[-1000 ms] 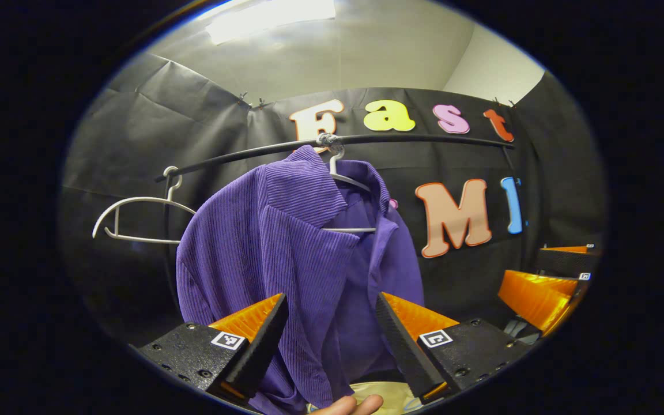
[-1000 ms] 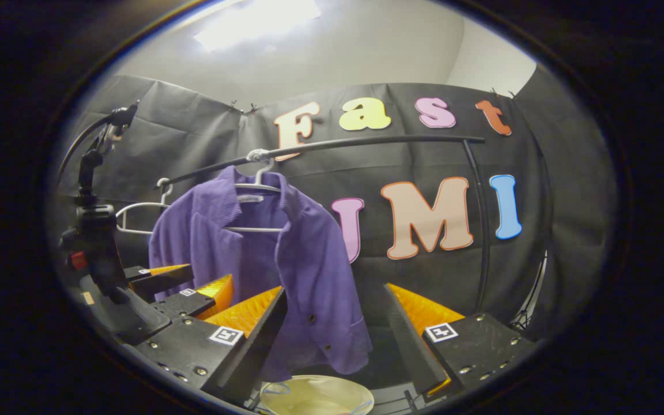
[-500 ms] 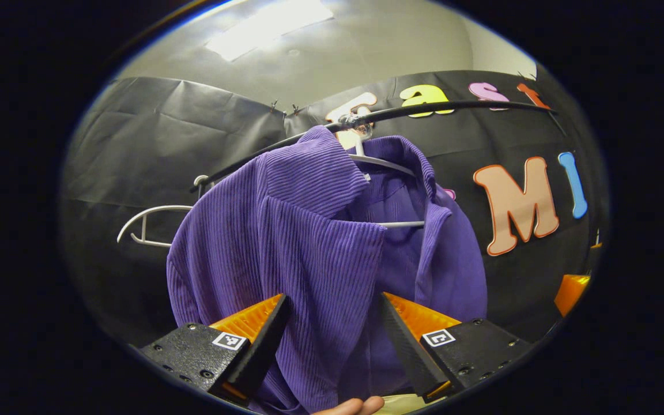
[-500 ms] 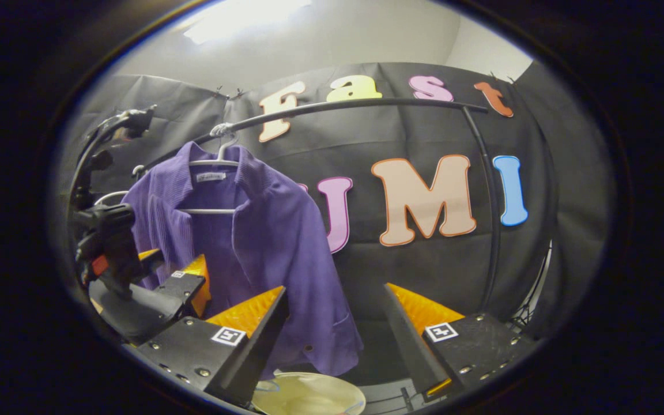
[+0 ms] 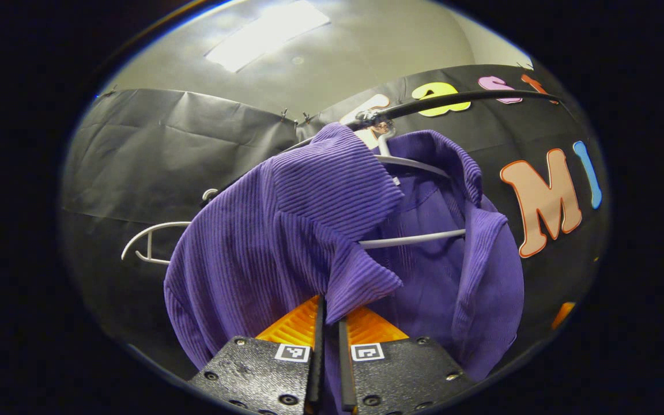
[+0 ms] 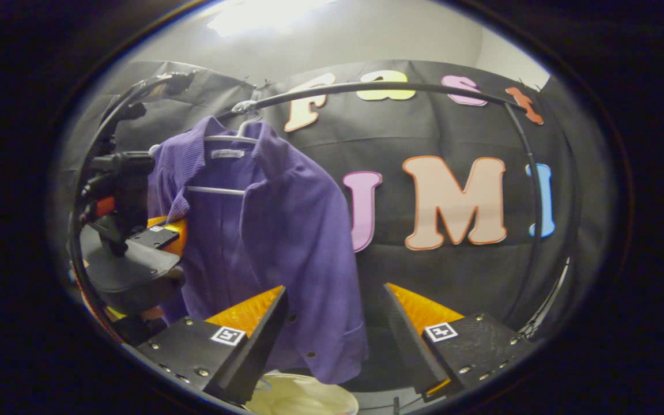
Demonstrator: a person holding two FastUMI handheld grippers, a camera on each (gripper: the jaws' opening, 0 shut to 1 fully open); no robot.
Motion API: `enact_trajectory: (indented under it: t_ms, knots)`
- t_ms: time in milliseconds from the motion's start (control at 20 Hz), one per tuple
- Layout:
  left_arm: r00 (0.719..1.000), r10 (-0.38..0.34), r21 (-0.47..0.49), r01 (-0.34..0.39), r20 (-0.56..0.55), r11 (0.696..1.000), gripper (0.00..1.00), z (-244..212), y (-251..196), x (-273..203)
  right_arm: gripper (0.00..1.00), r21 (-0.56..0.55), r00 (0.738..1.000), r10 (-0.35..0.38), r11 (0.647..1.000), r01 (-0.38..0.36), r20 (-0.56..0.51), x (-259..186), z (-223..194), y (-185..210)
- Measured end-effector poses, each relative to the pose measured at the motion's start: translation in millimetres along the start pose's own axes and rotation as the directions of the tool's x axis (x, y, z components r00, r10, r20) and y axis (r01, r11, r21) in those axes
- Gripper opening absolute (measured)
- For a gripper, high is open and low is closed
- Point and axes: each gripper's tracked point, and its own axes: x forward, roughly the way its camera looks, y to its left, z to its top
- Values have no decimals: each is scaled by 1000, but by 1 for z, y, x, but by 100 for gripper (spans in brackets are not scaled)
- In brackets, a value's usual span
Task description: Grasp the clothes on the hanger with both hands and then place them into the laundry hamper below.
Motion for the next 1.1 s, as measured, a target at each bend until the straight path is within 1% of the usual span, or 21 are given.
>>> enact_trajectory:
  t_ms: [50, 100, 150, 200, 250, 300, 350, 450, 500, 600, 650, 700, 750, 800, 850, 900, 950, 1000, 1050, 1100]
  knots:
    - [1000, -28, -8, 28, -4, 1000, 4, 2, 2, -4, 97, 18, 999, 32, 999, -32, 5, 8, 1, 13]
    - [998, -64, -22, 64, -3, 998, 6, 4, 2, -9, 97, 33, 998, 56, 998, -56, 10, 13, 1, 25]
    - [996, -91, -29, 91, 2, 995, 0, 7, 4, -14, 97, 43, 997, 71, 997, -72, 17, 20, 3, 35]
    - [993, -119, -32, 119, 12, 992, 1, 12, 6, -16, 97, 44, 996, 85, 995, -86, 21, 26, 3, 46]
    - [990, -139, -36, 140, 16, 990, 2, 13, 9, -19, 93, 39, 995, 100, 994, -101, 30, 31, 5, 56]
    - [987, -161, -48, 161, 12, 986, 2, 13, 12, -23, 94, 33, 994, 104, 994, -105, 38, 36, 7, 64]
    - [981, -194, -61, 194, 6, 979, 0, 13, 11, -23, 96, 33, 995, 94, 995, -95, 43, 42, 10, 68]
    - [963, -270, -100, 267, -11, 958, 0, 10, 6, -31, 97, 51, 997, 54, 997, -56, 48, 57, 18, 72]
    - [954, -299, -124, 295, -16, 947, 2, 11, 7, -33, 93, 61, 998, 41, 997, -44, 51, 64, 23, 76]
    - [931, -363, -159, 356, -20, 921, 0, 11, 4, -39, 96, 70, 997, 27, 997, -32, 66, 81, 36, 82]
    - [917, -399, -182, 389, -21, 903, 0, 12, 2, -43, 96, 58, 997, 17, 998, -22, 76, 88, 42, 81]
    - [905, -425, -201, 413, -18, 888, 0, 12, 0, -45, 92, 44, 997, -14, 999, 11, 76, 96, 44, 76]
    - [898, -440, -212, 426, -21, 879, 0, 14, 0, -46, 76, 29, 996, -56, 998, 54, 72, 105, 46, 67]
    - [886, -464, -219, 449, -20, 866, 0, 14, 0, -49, 61, 20, 995, -81, 997, 80, 63, 111, 47, 61]
    - [868, -497, -233, 479, -22, 847, 0, 16, -2, -53, 45, 10, 995, -89, 996, 88, 46, 123, 46, 57]
    - [848, -530, -249, 508, -24, 824, 0, 18, -4, -58, 45, 9, 995, -100, 995, 99, 27, 128, 43, 51]
    - [829, -558, -267, 533, -25, 803, 0, 21, -4, -63, 24, 34, 993, -117, 993, 117, 17, 128, 47, 44]
    - [812, -584, -281, 556, -20, 782, 0, 24, -3, -64, 3, 83, 994, -110, 991, 108, 15, 140, 50, 36]
    - [793, -609, -294, 577, -21, 762, 0, 27, -1, -67, 10, 95, 997, -81, 992, 79, 19, 140, 54, 34]
    - [781, -624, -300, 588, -31, 751, 0, 27, 5, -69, 10, 90, 997, -74, 993, 71, 26, 141, 58, 29]
